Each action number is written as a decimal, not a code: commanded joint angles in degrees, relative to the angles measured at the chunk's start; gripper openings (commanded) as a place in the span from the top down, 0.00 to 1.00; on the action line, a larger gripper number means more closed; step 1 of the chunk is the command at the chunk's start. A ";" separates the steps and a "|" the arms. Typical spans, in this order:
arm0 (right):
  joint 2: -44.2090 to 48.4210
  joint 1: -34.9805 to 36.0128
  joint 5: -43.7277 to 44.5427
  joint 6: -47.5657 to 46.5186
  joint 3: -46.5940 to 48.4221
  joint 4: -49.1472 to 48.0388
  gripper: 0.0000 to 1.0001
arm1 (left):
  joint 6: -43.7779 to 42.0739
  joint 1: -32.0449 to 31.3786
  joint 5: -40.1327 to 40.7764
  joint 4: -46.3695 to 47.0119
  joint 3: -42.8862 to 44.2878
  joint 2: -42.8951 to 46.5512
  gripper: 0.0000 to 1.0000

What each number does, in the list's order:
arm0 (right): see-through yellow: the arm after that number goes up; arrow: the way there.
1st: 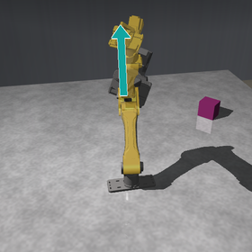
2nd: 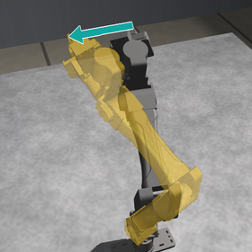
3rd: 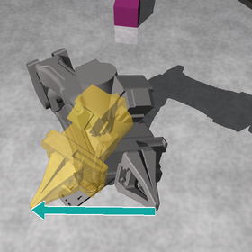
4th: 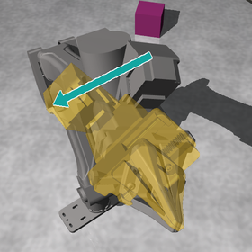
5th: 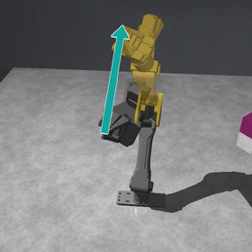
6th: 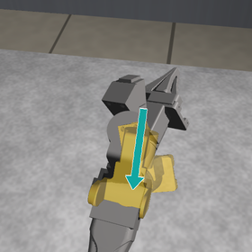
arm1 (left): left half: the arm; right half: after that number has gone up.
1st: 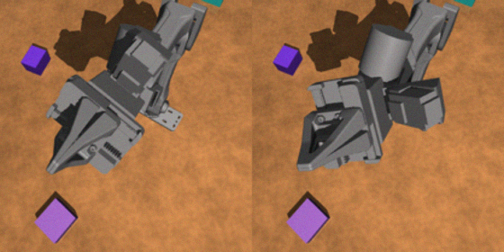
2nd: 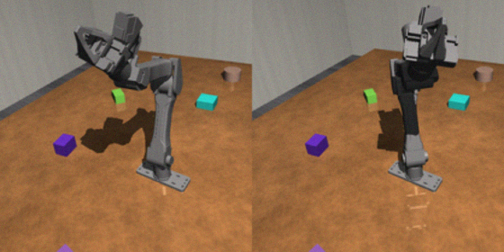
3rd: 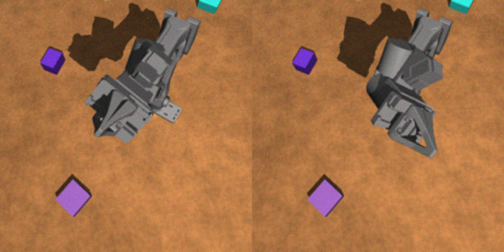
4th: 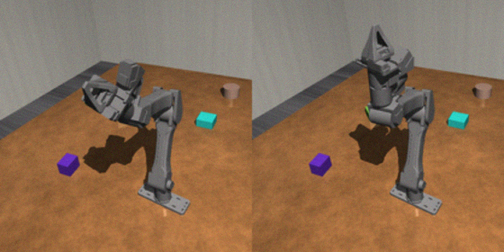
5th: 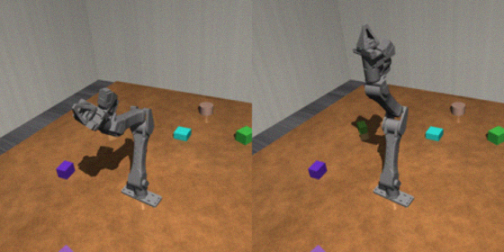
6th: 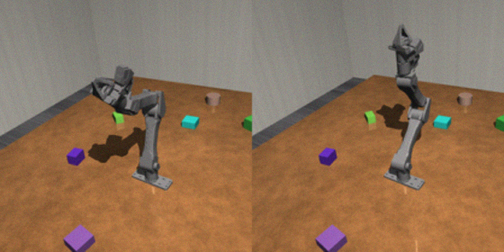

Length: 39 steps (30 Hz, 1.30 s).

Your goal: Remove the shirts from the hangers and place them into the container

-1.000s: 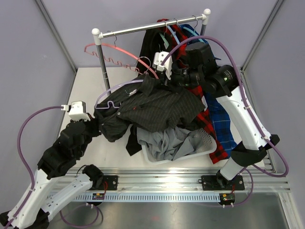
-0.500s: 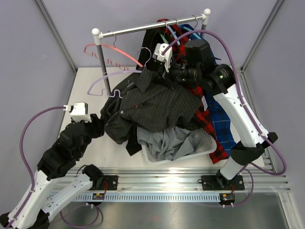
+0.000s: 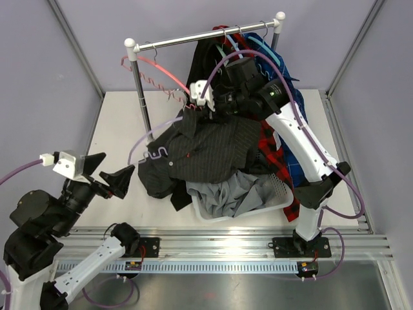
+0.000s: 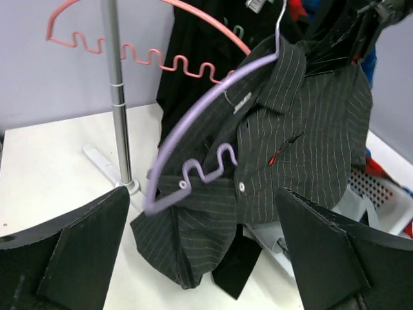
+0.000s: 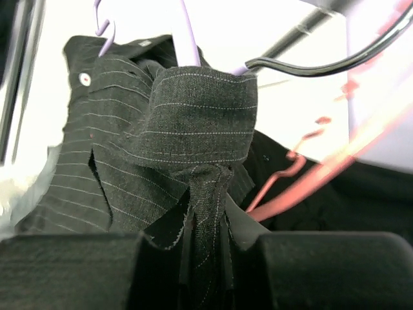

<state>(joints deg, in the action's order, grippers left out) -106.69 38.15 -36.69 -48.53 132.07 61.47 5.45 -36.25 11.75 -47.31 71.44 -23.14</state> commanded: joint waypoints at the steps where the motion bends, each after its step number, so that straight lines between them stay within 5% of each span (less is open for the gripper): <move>1: 1.32 4.12 -4.90 -20.35 1.00 8.55 1.00 | -6.67 0.21 -9.27 -2.70 0.37 -3.49 0.01; 14: 2.19 10.28 -0.93 -21.87 0.12 9.54 1.00 | -8.79 0.21 -25.37 0.90 -5.25 -11.05 0.06; 21: 3.51 10.28 -3.39 -21.60 0.12 10.77 1.00 | -8.79 0.21 -25.46 1.60 -8.50 -10.44 0.29; 29: 4.57 10.28 -4.88 -22.92 -0.94 12.09 1.00 | -9.67 0.21 -26.69 1.52 -10.27 -10.26 0.75; 39: 4.65 10.28 -7.61 -23.36 -1.11 13.32 0.99 | -9.67 0.21 -28.79 2.57 -11.94 -9.65 1.00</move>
<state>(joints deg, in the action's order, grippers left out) -105.16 48.47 -38.74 -70.72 130.78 74.46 -4.01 -36.21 -14.72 -47.33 60.03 -33.36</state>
